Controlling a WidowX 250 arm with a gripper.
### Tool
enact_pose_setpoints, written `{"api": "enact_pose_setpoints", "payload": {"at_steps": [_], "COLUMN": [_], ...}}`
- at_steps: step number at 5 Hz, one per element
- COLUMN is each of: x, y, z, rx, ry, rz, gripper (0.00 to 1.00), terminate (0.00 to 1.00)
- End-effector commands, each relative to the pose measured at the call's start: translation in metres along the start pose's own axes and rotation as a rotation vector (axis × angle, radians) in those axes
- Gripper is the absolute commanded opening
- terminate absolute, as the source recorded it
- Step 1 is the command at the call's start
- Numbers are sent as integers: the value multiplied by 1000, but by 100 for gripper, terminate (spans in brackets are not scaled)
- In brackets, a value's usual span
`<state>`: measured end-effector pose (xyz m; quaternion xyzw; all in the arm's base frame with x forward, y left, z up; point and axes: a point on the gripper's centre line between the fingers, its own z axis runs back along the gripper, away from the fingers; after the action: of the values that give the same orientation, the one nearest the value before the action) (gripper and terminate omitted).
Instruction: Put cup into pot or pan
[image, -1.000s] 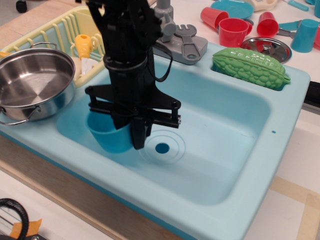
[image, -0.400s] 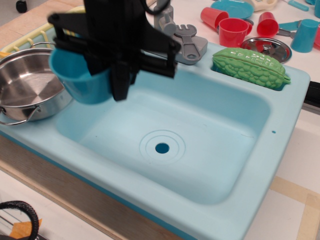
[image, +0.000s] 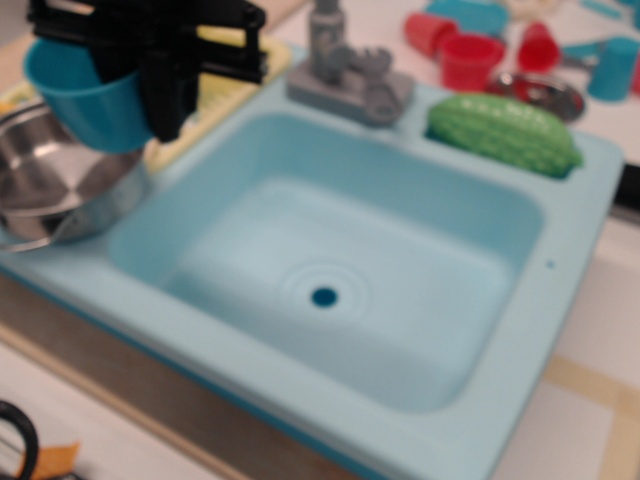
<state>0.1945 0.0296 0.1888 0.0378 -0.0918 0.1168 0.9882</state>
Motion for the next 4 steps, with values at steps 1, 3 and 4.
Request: {"api": "enact_pose_setpoints", "payload": {"at_steps": [1, 3, 4], "x": [11, 12, 12], "y": [31, 49, 49], "z": [-2, -14, -14], "rx": [-17, -64, -64], "ry": [-20, 45, 45], "rz": [23, 26, 26], "gripper": [0, 100, 100], "terminate": [0, 0, 0]}}
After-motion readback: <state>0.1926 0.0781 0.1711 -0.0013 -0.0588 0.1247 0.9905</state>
